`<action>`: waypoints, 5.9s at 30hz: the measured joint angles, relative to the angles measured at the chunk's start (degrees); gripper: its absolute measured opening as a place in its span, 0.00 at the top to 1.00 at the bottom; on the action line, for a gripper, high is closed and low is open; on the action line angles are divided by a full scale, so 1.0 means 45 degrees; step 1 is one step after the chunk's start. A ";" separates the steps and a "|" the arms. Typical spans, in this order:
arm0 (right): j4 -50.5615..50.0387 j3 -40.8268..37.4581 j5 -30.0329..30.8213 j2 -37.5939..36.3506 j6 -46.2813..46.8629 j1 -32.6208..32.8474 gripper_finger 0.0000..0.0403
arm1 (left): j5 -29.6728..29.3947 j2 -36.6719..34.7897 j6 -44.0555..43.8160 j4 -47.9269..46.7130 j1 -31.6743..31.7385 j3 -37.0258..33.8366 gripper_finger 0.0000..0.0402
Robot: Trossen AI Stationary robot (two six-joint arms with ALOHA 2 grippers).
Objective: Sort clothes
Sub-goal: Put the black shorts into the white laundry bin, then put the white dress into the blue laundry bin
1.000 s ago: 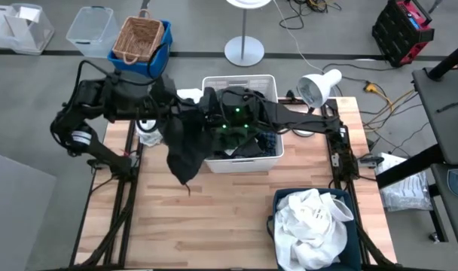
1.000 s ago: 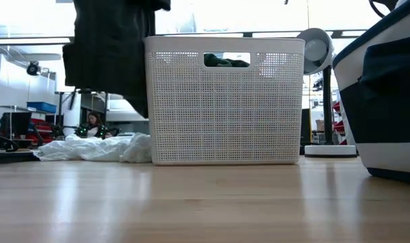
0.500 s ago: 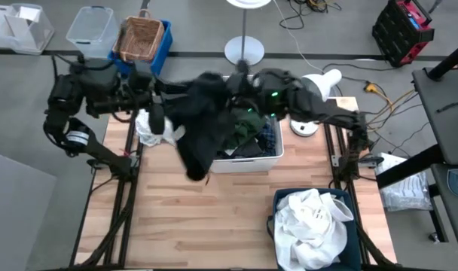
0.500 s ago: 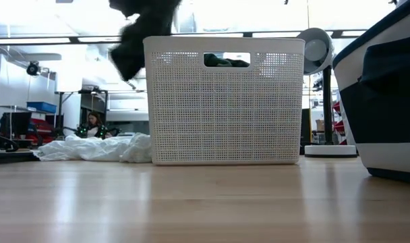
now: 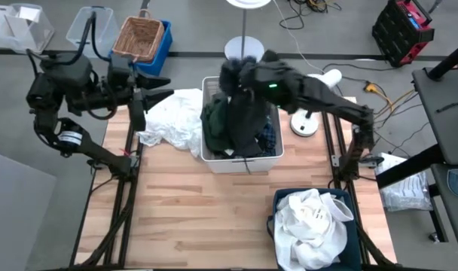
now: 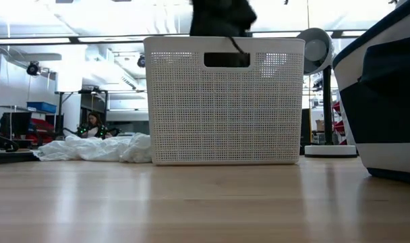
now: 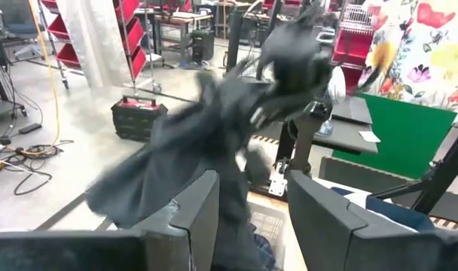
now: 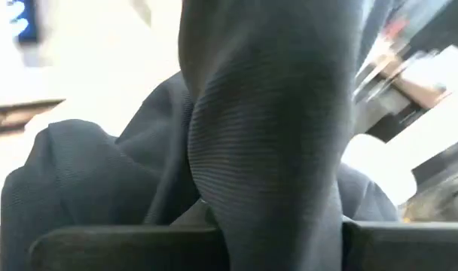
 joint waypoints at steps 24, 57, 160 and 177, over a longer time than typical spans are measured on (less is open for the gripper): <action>-0.4422 -0.0515 -0.7186 0.6734 0.6509 -0.2274 0.94 | -0.0651 0.0063 -0.0088 -0.1678 0.0000 -0.0111 0.65; -0.5346 0.1005 -0.7268 0.1704 0.5751 -0.2012 0.44 | -0.2968 0.0214 -0.0384 -0.3740 0.0015 -0.0117 0.65; -0.6287 0.0957 -0.7580 -0.0668 0.5848 -0.0481 0.50 | 0.3577 0.3506 -0.0083 0.5921 1.2002 -1.7076 0.99; -0.4956 0.0957 -0.7556 -0.0668 0.5300 -0.0481 0.50 | 0.4904 -0.5142 -0.1395 0.4477 1.1212 -1.6305 1.00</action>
